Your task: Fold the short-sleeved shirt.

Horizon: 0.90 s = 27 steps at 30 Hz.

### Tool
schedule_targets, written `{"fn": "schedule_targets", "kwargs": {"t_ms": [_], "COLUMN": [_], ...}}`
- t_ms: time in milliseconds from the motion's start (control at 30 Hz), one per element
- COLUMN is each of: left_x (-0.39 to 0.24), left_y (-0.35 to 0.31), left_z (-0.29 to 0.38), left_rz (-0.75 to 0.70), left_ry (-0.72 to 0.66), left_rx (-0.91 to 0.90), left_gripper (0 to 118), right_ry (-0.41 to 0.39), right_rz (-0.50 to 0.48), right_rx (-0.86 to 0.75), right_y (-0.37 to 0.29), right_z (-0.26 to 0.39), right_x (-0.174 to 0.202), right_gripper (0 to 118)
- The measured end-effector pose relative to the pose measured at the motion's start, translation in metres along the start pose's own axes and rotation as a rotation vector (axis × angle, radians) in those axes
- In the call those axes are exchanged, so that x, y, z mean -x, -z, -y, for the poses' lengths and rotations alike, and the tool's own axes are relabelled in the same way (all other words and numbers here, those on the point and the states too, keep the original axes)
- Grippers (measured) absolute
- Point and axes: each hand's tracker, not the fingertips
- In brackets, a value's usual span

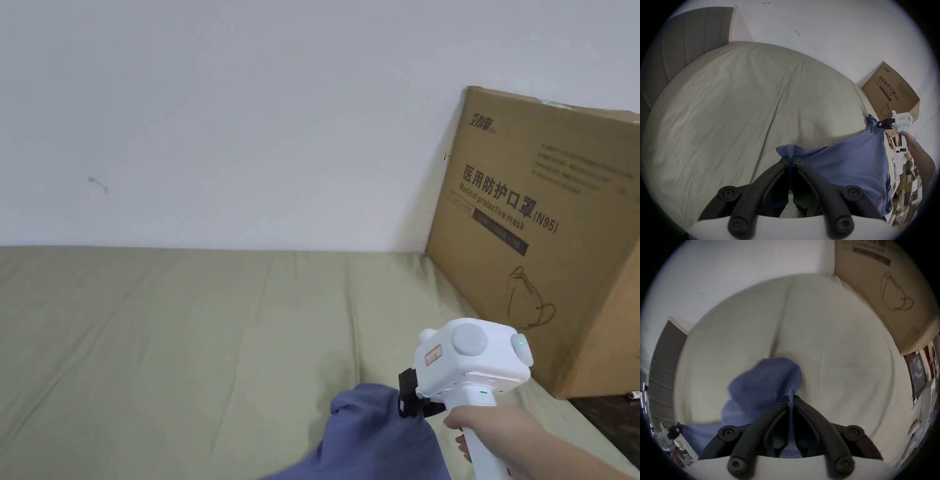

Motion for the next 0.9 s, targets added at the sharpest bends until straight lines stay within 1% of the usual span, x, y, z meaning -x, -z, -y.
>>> {"fn": "schedule_targets", "kwargs": {"t_ms": [67,133,200,267,300,333,400,467,567,633,733,833,900], "left_x": [-0.003,-0.012,-0.025,-0.041,-0.050,-0.056,-0.073,-0.087,-0.103,-0.107,-0.115,-0.119,-0.125], "left_y": [-0.014,-0.035,-0.063,-0.094,-0.111,-0.126,-0.161,-0.192,-0.241,-0.265,-0.298,-0.320,-0.330], "left_z": [-0.009,-0.025,-0.042,-0.060,-0.071,-0.077,-0.095,-0.108,-0.131,-0.145,-0.167,-0.187,-0.202], "left_rz": [0.034,0.046,0.056,0.060,0.068,0.073,0.064,0.029,0.033,0.042,0.029,0.021,0.022], "left_ry": [-0.021,0.001,0.069,0.128,0.155,0.177,0.232,0.285,0.302,0.305,0.325,0.333,0.315], "left_rx": [-0.042,-0.080,-0.140,-0.187,-0.214,-0.233,-0.283,-0.331,-0.405,-0.436,-0.487,-0.540,-0.573], "left_gripper": [2,2,2,2,2,2,2,2,2,2,2,2,2], "right_ry": [0.026,0.022,0.004,-0.011,-0.010,-0.010,-0.005,-0.021,-0.045,-0.050,-0.082,-0.106,-0.097], "right_rz": [-0.010,-0.008,-0.007,-0.036,-0.027,-0.040,-0.054,-0.059,-0.065,-0.073,-0.066,-0.065,-0.041], "right_rx": [-0.061,-0.101,-0.151,-0.205,-0.241,-0.261,-0.320,-0.364,-0.434,-0.468,-0.537,-0.600,-0.634], "right_y": [-0.038,-0.086,-0.140,-0.192,-0.221,-0.243,-0.295,-0.338,-0.401,-0.434,-0.476,-0.500,-0.514], "right_z": [0.000,0.005,0.010,0.017,0.022,0.025,0.033,0.038,0.050,0.051,0.049,0.036,0.019], "right_x": [-0.003,-0.007,-0.008,-0.006,-0.005,-0.004,0.000,0.005,0.021,0.031,0.049,0.063,0.072], "right_gripper": [0,0,0,0,0,0,0,0,0,0,0,0,0]}}
